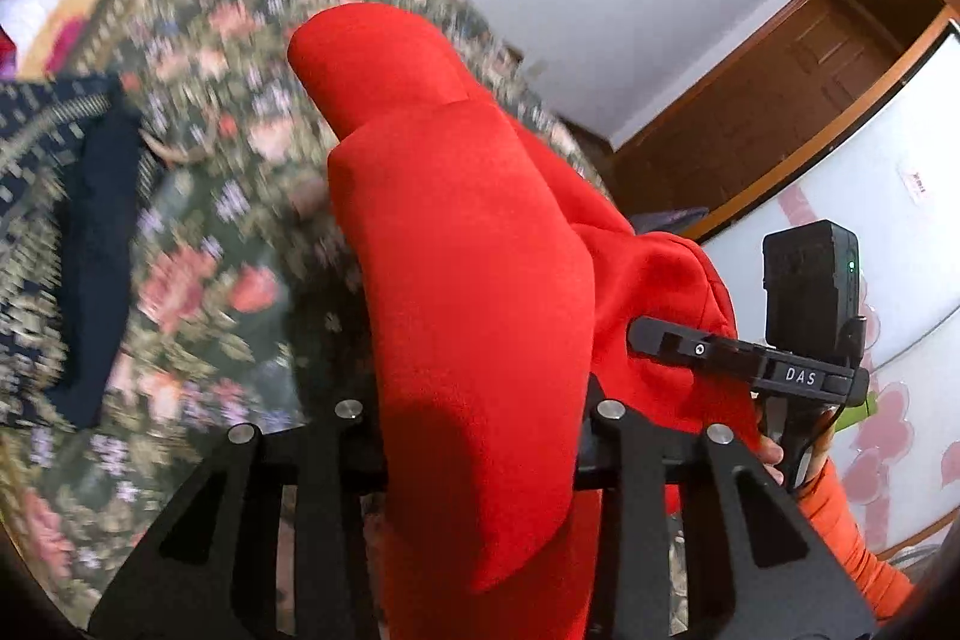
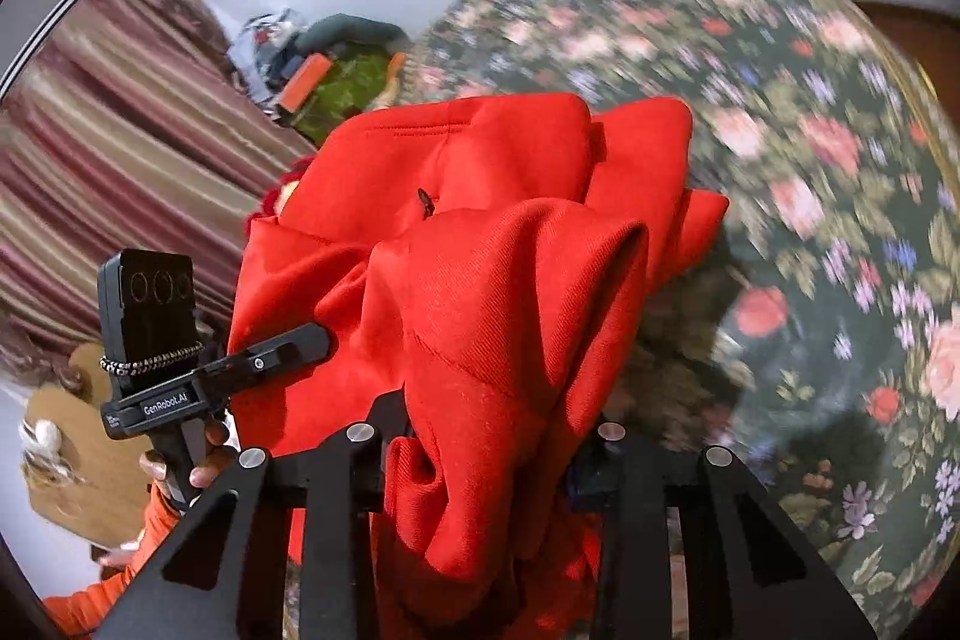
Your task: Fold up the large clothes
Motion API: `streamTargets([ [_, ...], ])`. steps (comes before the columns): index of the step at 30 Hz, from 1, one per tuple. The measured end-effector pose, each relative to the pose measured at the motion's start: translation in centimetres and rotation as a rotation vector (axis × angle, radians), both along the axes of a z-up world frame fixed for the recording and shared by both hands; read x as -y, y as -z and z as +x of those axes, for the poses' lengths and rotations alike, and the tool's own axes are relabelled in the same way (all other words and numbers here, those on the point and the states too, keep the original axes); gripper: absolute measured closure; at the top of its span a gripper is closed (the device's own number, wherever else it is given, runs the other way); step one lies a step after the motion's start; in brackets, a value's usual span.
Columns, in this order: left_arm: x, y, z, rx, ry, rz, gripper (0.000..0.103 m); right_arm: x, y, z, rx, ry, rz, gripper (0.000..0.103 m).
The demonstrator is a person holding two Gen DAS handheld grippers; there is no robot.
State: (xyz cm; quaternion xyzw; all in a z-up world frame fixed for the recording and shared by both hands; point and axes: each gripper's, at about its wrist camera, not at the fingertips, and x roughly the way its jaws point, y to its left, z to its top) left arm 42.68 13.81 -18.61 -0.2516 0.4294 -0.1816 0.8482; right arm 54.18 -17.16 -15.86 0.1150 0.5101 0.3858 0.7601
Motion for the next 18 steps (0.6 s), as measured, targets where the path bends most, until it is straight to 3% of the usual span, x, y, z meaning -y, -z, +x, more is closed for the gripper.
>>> streamTargets([
  [10,-9.3,-8.3,-3.6,0.145,-0.099,0.051,0.067,-11.0,-7.6,-1.6,0.140,-0.087,0.065,0.072],
  [15,-15.2,-9.2,-4.5,0.148,-0.172,0.084,0.066,-17.7,-7.8,-1.0,0.153,-0.109,0.077,0.072],
  [18,-18.7,-8.2,-4.3,0.123,-0.224,0.098,0.066,-22.3,-6.5,-0.4,0.140,-0.127,0.074,0.072],
])
